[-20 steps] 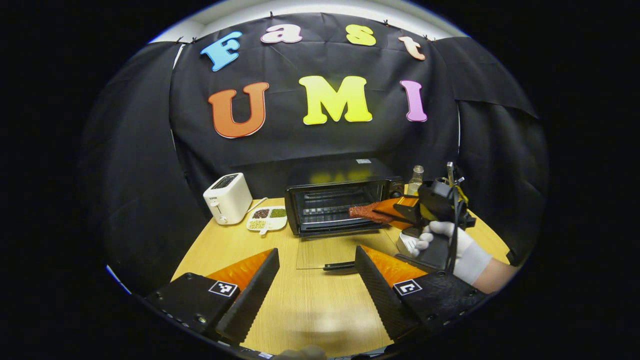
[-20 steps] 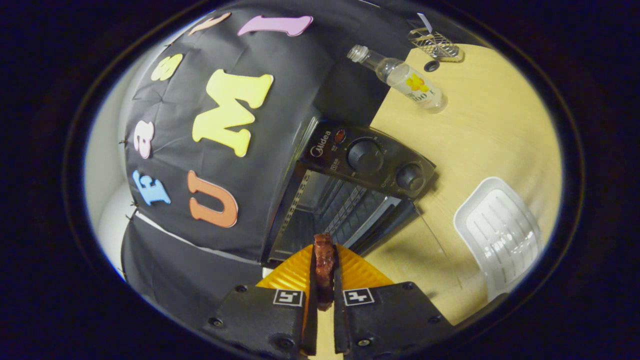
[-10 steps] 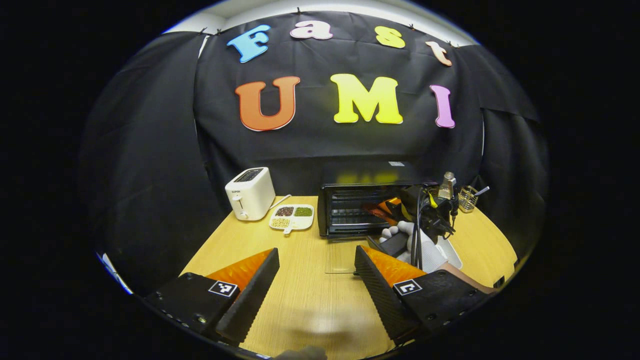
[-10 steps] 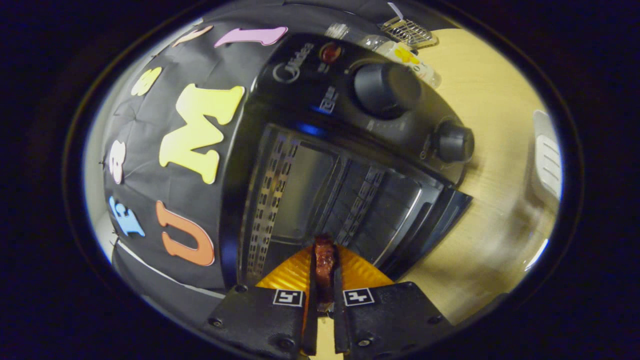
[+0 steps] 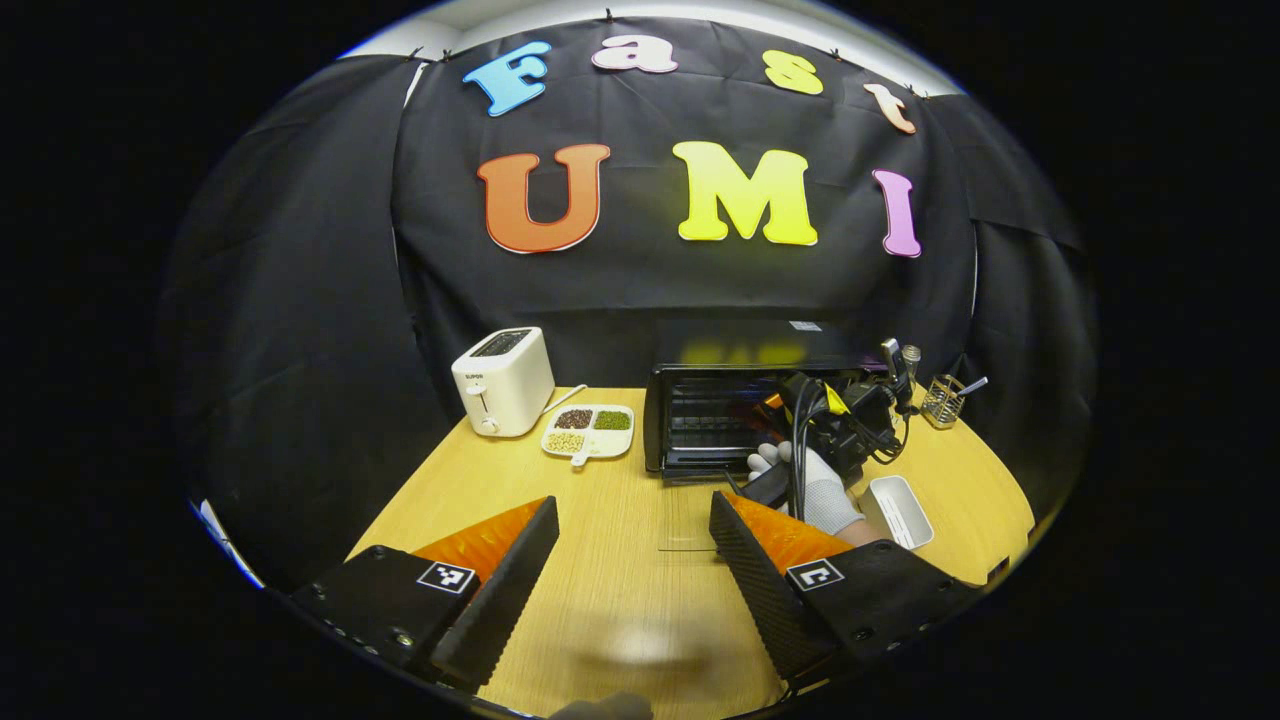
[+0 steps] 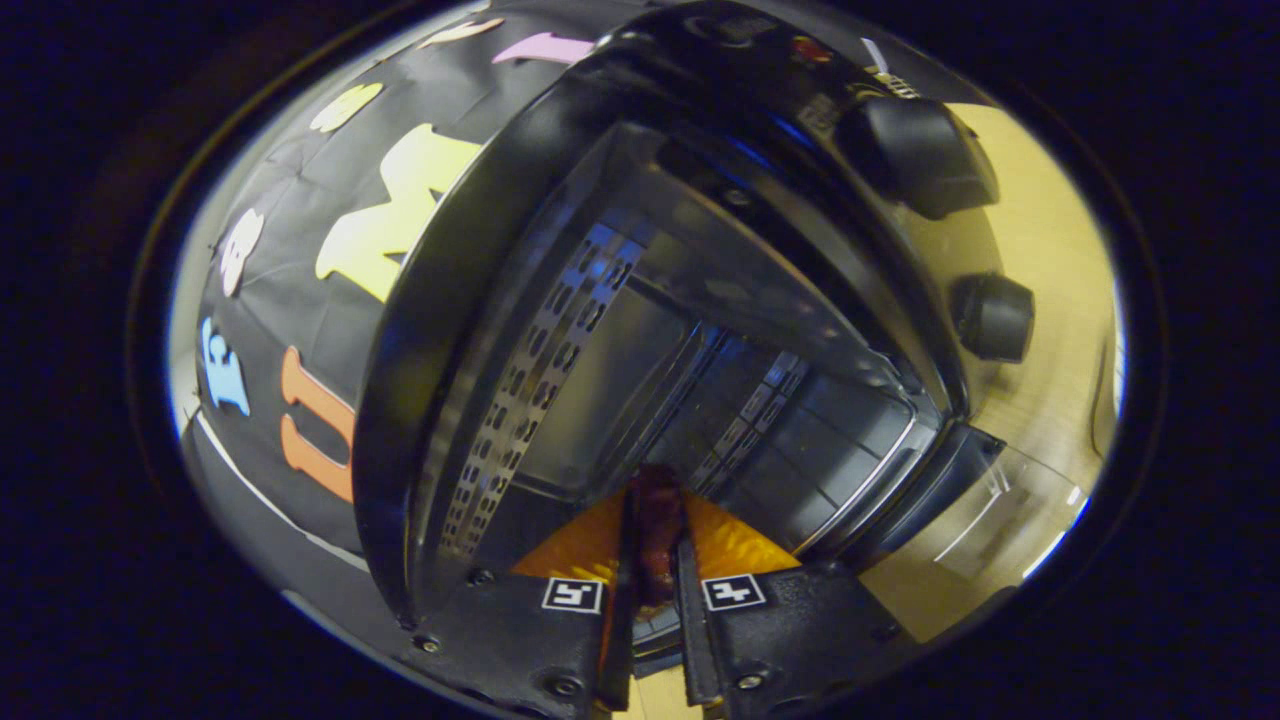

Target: Open the electric oven with the left hand, put the food in, and close the electric oven.

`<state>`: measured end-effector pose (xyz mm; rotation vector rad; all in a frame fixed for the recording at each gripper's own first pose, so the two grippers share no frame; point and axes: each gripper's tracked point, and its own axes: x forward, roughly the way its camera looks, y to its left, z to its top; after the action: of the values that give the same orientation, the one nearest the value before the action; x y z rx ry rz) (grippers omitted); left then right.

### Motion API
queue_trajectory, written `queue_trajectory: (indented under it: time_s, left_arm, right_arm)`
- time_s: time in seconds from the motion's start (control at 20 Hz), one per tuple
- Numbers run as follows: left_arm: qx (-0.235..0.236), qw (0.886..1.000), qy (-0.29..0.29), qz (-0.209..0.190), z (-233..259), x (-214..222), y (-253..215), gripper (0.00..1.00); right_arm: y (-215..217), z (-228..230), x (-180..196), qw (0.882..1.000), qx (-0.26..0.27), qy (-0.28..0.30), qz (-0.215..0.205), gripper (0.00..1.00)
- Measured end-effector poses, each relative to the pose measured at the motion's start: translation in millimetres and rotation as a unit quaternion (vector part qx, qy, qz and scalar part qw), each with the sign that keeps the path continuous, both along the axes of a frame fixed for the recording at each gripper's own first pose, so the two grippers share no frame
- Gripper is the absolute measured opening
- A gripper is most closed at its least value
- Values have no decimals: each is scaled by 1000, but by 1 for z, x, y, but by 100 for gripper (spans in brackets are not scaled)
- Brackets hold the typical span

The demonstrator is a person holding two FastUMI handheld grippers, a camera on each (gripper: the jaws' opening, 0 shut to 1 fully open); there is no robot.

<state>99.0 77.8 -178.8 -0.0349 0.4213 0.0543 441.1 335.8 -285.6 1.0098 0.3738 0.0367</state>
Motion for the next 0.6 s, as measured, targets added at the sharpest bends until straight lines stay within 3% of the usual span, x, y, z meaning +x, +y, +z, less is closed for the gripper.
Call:
queue_trajectory:
  time_s: [0.05,0.1,0.2,0.25,0.35,0.45,0.5,0.6]
  left_arm:
    - [-4,1000,1,1,-2,2,1,97]
    - [-7,1000,4,2,-4,3,1,97]
    - [-8,1000,5,3,-5,6,0,97]
    - [-8,1000,6,2,-6,8,0,97]
    - [-5,1000,2,2,-6,12,-1,97]
    - [-6,1000,3,4,-8,13,-1,98]
    - [-7,1000,5,4,-9,12,0,97]
    - [-6,1000,6,7,-11,10,0,98]
  right_arm:
    - [0,-2,0,1000,-20,1,6,36]
    - [1,-3,-1,999,-36,2,13,25]
    - [4,-4,-3,997,-72,-3,27,44]
    - [4,-5,-6,995,-98,-7,31,43]
    - [5,-2,-6,990,-135,-23,37,65]
    - [9,-1,-10,980,-190,-30,51,72]
    - [9,1,-12,973,-221,-34,57,87]
    - [2,4,-13,959,-275,-42,58,92]
